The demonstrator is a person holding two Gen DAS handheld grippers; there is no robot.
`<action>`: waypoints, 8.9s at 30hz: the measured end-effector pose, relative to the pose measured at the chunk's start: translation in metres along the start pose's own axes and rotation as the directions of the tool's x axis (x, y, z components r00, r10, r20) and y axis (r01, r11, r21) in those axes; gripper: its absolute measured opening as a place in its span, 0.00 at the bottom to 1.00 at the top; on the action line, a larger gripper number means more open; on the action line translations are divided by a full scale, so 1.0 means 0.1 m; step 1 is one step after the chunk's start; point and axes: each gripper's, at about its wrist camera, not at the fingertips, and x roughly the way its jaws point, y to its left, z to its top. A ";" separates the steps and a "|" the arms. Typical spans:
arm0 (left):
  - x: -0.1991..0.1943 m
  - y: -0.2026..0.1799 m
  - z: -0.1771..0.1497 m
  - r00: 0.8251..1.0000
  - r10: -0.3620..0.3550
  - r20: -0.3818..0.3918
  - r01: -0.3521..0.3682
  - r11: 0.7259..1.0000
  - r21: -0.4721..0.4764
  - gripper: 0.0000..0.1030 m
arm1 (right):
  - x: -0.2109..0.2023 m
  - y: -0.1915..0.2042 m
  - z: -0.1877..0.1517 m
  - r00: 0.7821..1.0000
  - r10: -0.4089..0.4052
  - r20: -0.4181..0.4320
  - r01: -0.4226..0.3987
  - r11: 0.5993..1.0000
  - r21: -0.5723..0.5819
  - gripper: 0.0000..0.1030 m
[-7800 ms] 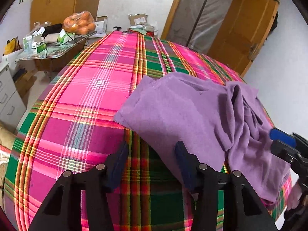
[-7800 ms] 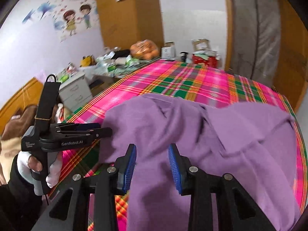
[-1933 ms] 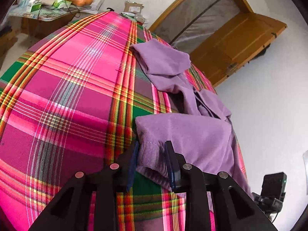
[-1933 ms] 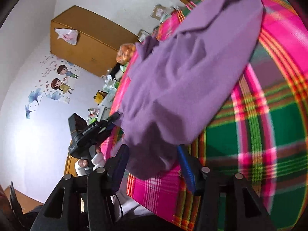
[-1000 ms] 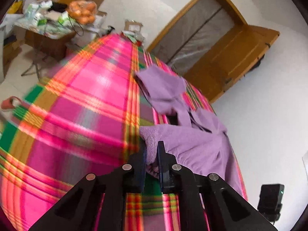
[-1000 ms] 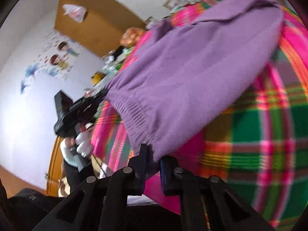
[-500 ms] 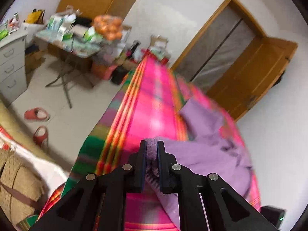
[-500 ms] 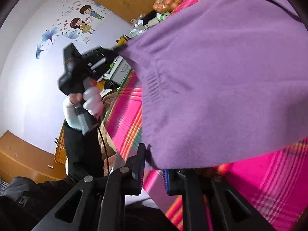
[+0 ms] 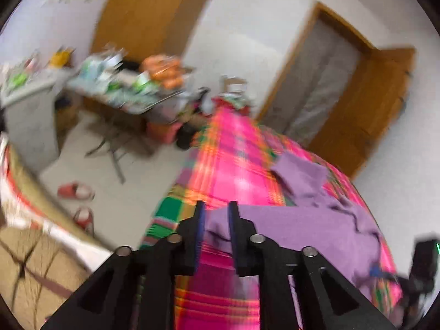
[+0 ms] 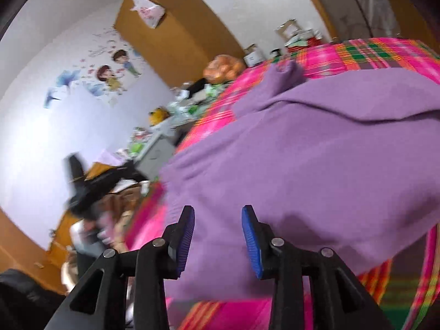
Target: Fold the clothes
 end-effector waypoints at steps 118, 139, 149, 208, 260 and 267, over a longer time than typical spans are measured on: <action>0.16 1.03 0.45 0.974 -0.223 -0.024 0.196 0.899 -0.392 0.54 | 0.43 -0.43 0.05 0.994 0.111 -0.011 -0.108 0.986 0.124 0.37; 0.76 0.30 0.00 0.966 -0.110 -0.234 0.073 0.984 -0.163 0.56 | 0.38 -0.41 0.05 0.997 0.078 0.007 -0.078 0.990 0.115 0.38; 0.68 0.22 0.10 0.983 -0.082 -0.161 0.057 0.986 -0.155 0.10 | 0.37 -0.20 -0.03 0.998 0.051 -0.021 -0.050 0.997 0.060 0.40; -0.17 0.59 -0.36 1.000 0.013 0.013 -0.005 0.860 -0.511 0.18 | 0.42 0.12 0.03 0.997 0.082 0.000 -0.082 0.996 -0.027 0.43; -0.35 0.96 -0.46 0.999 0.036 0.008 -0.027 0.857 -0.515 0.22 | -1.77 -1.08 0.08 0.550 -0.809 0.208 0.706 0.583 0.401 0.08; -0.37 0.95 -0.46 1.000 0.029 0.010 -0.019 0.850 -0.527 0.22 | -1.62 -0.73 0.01 0.649 -0.703 0.292 0.632 0.711 0.308 0.29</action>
